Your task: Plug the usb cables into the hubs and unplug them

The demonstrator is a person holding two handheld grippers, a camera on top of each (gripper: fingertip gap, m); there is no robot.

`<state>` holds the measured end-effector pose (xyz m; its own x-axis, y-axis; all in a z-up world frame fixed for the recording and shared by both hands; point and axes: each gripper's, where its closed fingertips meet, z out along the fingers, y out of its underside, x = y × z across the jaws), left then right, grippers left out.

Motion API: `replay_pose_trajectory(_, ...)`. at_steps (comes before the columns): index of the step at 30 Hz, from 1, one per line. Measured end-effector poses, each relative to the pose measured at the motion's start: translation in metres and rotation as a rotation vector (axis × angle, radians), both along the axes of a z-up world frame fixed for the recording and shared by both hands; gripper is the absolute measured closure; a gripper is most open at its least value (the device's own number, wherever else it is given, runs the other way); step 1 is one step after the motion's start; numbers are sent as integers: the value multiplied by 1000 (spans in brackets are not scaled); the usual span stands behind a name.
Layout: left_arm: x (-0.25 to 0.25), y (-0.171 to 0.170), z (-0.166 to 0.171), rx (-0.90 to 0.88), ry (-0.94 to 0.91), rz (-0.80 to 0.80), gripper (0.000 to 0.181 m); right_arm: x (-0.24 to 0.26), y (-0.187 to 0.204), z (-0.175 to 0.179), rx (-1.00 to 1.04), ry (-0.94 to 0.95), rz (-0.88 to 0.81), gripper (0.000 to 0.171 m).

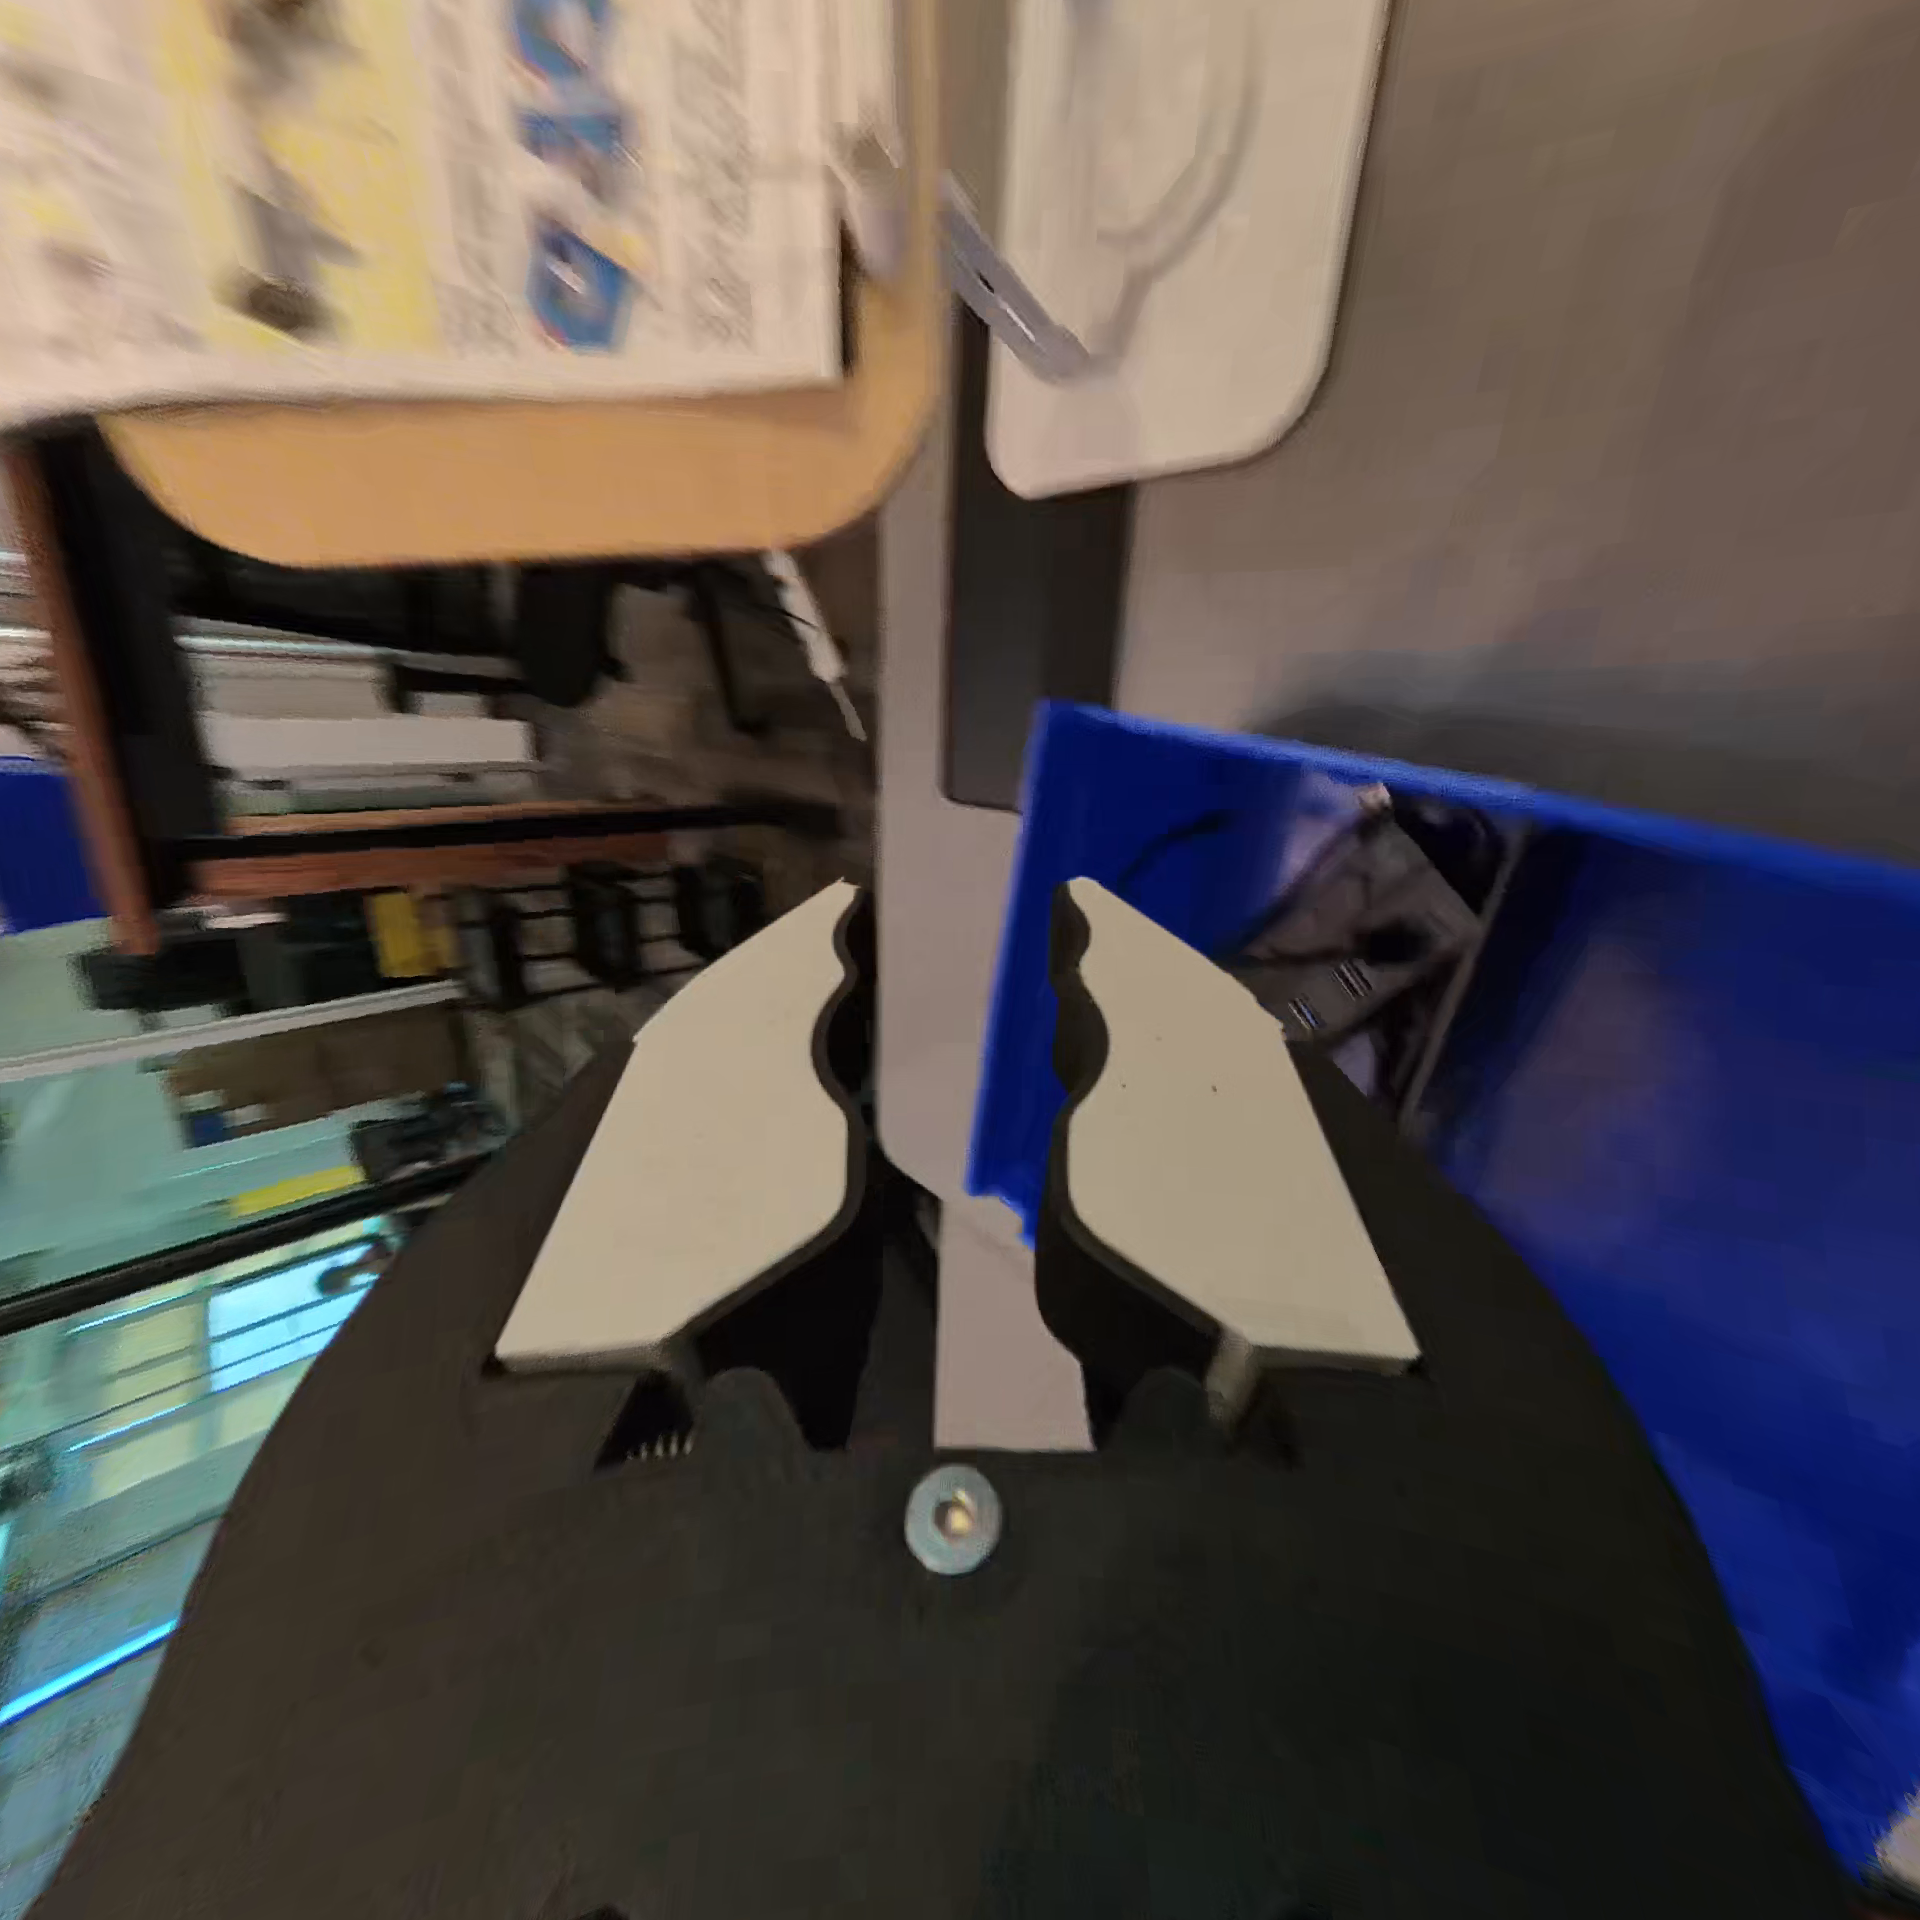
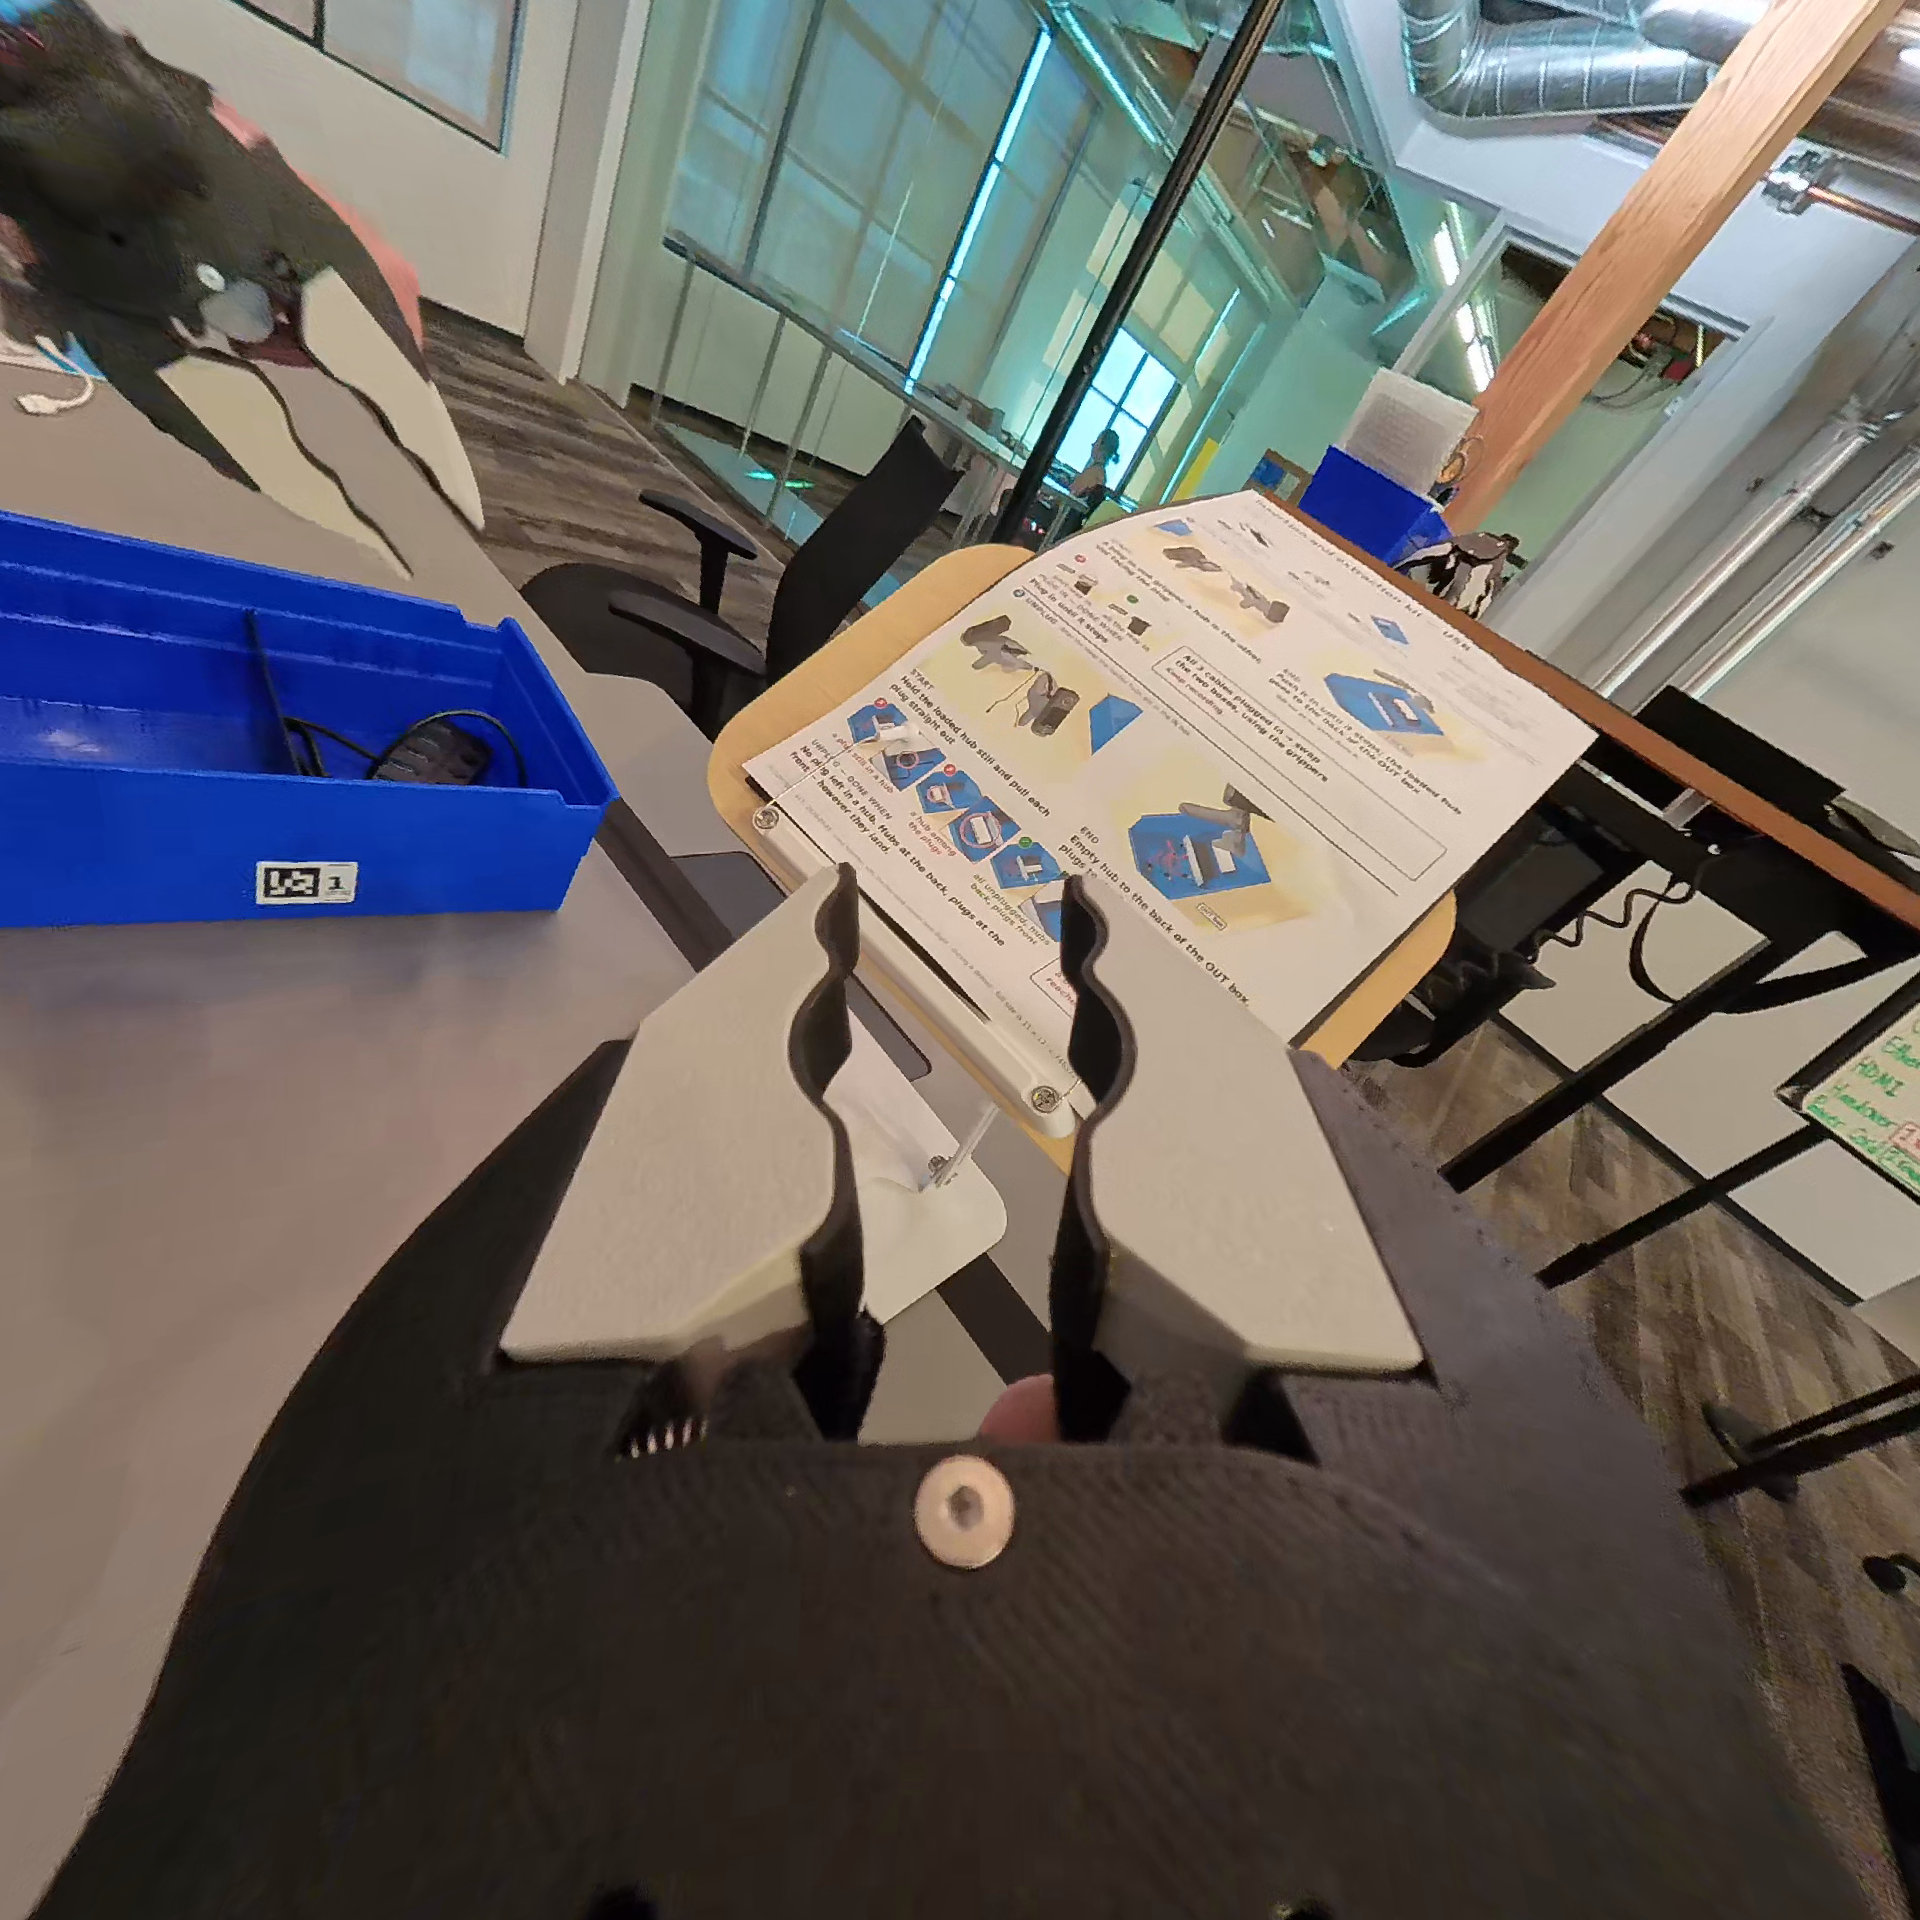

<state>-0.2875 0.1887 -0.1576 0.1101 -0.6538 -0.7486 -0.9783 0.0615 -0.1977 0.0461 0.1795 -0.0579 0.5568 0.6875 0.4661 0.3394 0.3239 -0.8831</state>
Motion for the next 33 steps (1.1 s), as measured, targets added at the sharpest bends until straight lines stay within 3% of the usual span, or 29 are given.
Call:
replay_pose_trajectory(5,-59,5,-81,-376,222,68,139,-3,3,-10,-3,-42,8,133)
replay_pose_trajectory(11,-85,18,-147,-568,363,35,134,-5,4,-17,-17,-41,54,133)
replay_pose_trajectory(15,-86,21,-178,-681,344,12,133,-6,7,-21,-28,-44,61,133)
replay_pose_trajectory(22,-84,18,-201,-834,289,16,110,-10,11,-30,-50,-57,74,133)
replay_pose_trajectory(33,-82,15,-204,-848,279,13,122,-16,10,-35,-49,-82,88,133)
